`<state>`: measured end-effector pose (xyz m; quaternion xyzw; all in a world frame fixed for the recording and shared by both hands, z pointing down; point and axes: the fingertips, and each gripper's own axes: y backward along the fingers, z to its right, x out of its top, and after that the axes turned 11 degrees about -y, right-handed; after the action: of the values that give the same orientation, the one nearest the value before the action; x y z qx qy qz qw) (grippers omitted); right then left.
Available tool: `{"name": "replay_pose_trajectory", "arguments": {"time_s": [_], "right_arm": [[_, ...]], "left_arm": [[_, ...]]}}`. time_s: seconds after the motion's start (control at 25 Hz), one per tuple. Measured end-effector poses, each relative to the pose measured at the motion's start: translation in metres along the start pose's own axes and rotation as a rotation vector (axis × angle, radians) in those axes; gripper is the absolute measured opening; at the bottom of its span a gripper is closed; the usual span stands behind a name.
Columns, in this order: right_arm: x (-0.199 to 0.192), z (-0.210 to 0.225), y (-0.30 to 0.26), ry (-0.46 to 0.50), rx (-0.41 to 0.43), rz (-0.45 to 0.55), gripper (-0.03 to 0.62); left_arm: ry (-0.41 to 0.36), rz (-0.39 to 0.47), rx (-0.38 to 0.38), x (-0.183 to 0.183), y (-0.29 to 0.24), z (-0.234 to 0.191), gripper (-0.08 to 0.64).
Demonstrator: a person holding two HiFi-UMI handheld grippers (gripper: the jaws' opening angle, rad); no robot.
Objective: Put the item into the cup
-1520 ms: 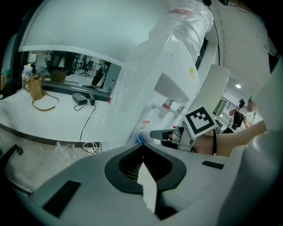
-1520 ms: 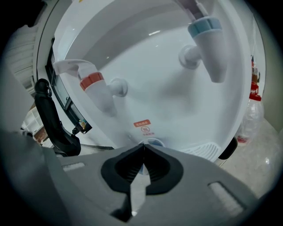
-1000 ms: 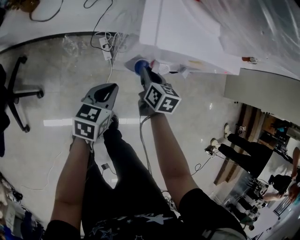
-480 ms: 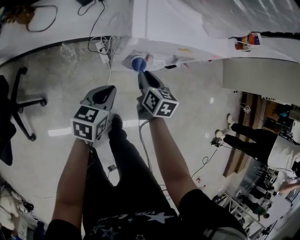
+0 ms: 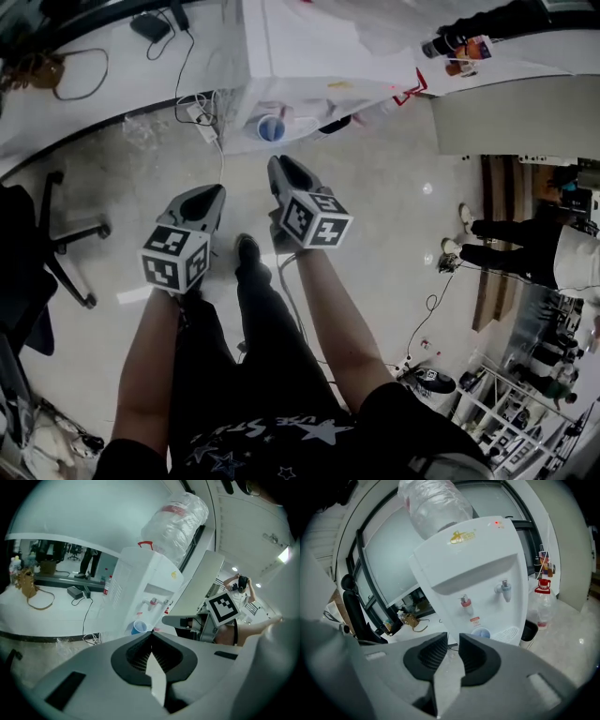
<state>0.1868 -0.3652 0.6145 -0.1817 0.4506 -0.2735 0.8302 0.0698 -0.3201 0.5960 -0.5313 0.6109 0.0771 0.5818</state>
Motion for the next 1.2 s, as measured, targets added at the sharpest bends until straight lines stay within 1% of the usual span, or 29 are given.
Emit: {"name": "replay_pose_trajectory", "arguments": {"time_s": [0.2,0.24,0.28,0.4,0.44,0.56,0.64,0.72,0.8,0.92,1.08,1.2], "right_arm": [[-0.015,-0.033,0.024,0.003,0.028,0.004,0.067],[-0.019,-0.037,0.028,0.006,0.024,0.007,0.035],[-0.024,-0.040,0.032,0.005,0.016,0.010,0.020],[-0.039,-0.050,0.049,-0.015,0.006,0.010,0.003],[-0.044,-0.057,0.056,-0.009,0.009,0.005,0.002],[-0.054,-0.082,0.084,0.053,0.005,0.002,0.002],[-0.061,-0.095,0.103,0.057,-0.008,0.012,0.002],[-0.068,-0.101,0.123,0.010,-0.028,0.040,0.002],[-0.074,-0.104,0.142,-0.058,-0.055,0.074,0.002],[-0.083,-0.113,0.162,-0.129,-0.070,0.095,0.002],[-0.096,-0.118,0.180,-0.156,-0.073,0.077,0.002],[-0.101,-0.116,0.188,-0.158,-0.061,0.070,0.002]], "left_arm": [[-0.035,-0.006,-0.042,-0.005,0.026,0.009,0.008],[-0.037,-0.006,-0.048,-0.008,0.029,0.011,0.008],[-0.039,-0.006,-0.055,-0.010,0.032,0.012,0.008],[-0.050,-0.005,-0.084,-0.014,0.043,0.020,0.008],[-0.058,-0.002,-0.095,-0.014,0.049,0.023,0.008],[-0.068,0.011,-0.129,-0.015,0.071,0.030,0.008],[-0.061,0.005,-0.144,-0.021,0.088,0.031,0.008],[-0.064,-0.016,-0.163,-0.028,0.102,0.032,0.008],[-0.077,-0.034,-0.179,-0.032,0.112,0.032,0.008],[-0.089,-0.046,-0.181,-0.030,0.124,0.031,0.008],[-0.099,-0.048,-0.189,-0.025,0.135,0.044,0.008],[-0.136,-0.038,-0.199,-0.021,0.140,0.059,0.008]]}}
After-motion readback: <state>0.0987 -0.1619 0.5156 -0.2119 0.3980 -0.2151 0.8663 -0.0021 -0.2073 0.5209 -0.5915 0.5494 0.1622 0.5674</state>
